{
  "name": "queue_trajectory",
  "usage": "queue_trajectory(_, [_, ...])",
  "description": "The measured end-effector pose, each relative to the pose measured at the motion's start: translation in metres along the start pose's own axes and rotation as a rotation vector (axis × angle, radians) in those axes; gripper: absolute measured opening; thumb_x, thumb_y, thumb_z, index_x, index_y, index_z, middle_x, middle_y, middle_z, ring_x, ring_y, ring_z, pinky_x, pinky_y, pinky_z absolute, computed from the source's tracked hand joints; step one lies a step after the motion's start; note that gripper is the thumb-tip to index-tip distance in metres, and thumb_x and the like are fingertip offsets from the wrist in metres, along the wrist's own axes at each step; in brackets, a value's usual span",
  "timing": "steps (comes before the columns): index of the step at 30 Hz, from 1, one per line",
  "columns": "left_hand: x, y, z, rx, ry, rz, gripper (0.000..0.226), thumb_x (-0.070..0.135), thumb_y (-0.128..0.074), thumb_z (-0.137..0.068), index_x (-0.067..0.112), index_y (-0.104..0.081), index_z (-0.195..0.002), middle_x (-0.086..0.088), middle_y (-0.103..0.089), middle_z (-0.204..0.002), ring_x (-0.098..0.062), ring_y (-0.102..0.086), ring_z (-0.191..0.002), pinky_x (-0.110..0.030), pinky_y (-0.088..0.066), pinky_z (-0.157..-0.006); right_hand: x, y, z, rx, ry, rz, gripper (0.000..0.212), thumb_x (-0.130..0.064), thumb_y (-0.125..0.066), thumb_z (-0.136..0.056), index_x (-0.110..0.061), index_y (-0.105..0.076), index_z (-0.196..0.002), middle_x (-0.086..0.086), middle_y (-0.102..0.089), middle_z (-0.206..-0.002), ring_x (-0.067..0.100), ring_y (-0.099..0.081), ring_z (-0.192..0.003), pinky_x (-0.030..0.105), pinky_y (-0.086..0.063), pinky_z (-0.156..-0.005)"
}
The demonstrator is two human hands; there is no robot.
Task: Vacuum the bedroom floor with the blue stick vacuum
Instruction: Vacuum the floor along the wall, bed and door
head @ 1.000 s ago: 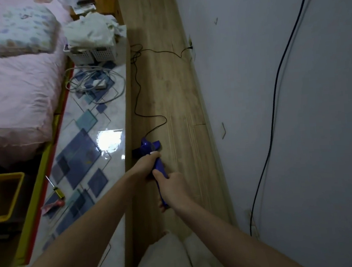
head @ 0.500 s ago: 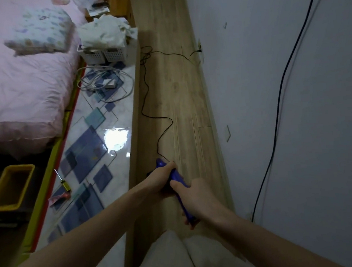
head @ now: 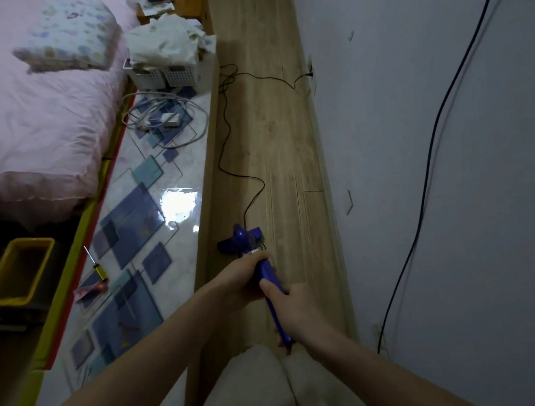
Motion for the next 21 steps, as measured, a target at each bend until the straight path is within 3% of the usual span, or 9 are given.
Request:
queue_trajectory(5, [0.03,0.02,-0.014,0.046,-0.032,-0.083,0.055,0.038,-0.063,-0.089,0.005,-0.044,-0.129,-0.018,-0.059,-0.11,-0.025,-0.063,-0.088,-0.031,-0.053,-0.06,-0.011,-0.015,-0.036,0.005,0.024,-0.025,0.026,-0.044,-0.045,-0.099,-0.02,-0.051,-0.09,0.003,-0.057,-0.075,0.012,-0.055,-0.061,0.026,-0.049,-0.061])
queue_trajectory(7, [0.039,0.027,-0.021,0.063,-0.043,-0.098,0.058,0.038,-0.062,-0.089,0.005,-0.042,-0.132,-0.02,-0.058,-0.117,-0.027,-0.064,-0.094,-0.032,-0.053,-0.06,-0.009,-0.018,-0.053,0.004,-0.007,-0.03,0.031,-0.045,-0.046,-0.099,-0.015,-0.053,-0.096,0.004,-0.057,-0.078,0.011,-0.055,-0.061,0.022,-0.049,-0.056])
queue_trajectory(10, [0.046,0.03,-0.029,0.083,-0.066,-0.096,0.049,0.031,-0.058,-0.093,0.007,-0.042,-0.134,-0.018,-0.059,-0.113,-0.029,-0.063,-0.097,-0.035,-0.054,-0.062,0.003,-0.021,-0.072,-0.014,-0.105,-0.055,0.047,-0.049,-0.048,-0.097,-0.006,-0.054,-0.115,0.006,-0.058,-0.085,0.012,-0.056,-0.059,0.018,-0.046,-0.044])
queue_trajectory(14, [0.043,0.032,-0.039,0.114,-0.06,-0.1,0.04,0.025,-0.054,-0.097,0.008,-0.044,-0.132,-0.018,-0.058,-0.112,-0.032,-0.063,-0.098,-0.038,-0.054,-0.067,0.019,-0.025,-0.082,-0.049,-0.197,-0.056,0.053,-0.052,-0.042,-0.098,-0.007,-0.05,-0.124,0.007,-0.061,-0.092,0.014,-0.059,-0.069,0.02,-0.048,-0.052])
queue_trajectory(16, [0.043,0.031,-0.041,0.112,-0.057,-0.089,0.039,0.024,-0.054,-0.097,0.011,-0.043,-0.132,-0.018,-0.058,-0.113,-0.032,-0.063,-0.097,-0.038,-0.054,-0.065,0.019,-0.025,-0.083,-0.055,-0.191,-0.04,0.052,-0.052,-0.039,-0.099,-0.007,-0.049,-0.124,0.008,-0.063,-0.09,0.013,-0.059,-0.064,0.018,-0.048,-0.05])
queue_trajectory(21, [0.046,0.026,-0.036,0.095,-0.069,-0.062,0.038,0.024,-0.056,-0.096,0.014,-0.044,-0.13,-0.017,-0.06,-0.113,-0.032,-0.061,-0.103,-0.042,-0.053,-0.077,0.011,-0.018,-0.077,-0.042,-0.16,0.011,0.056,-0.055,-0.036,-0.099,-0.004,-0.053,-0.115,0.005,-0.059,-0.077,0.012,-0.056,-0.054,0.019,-0.043,-0.043])
Point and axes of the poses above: each hand's wrist, its own z-axis away from the middle knuckle, its own y-axis out of the back of the hand, x = y × z, the point moved 8 cm from there along -z, towards the middle knuckle
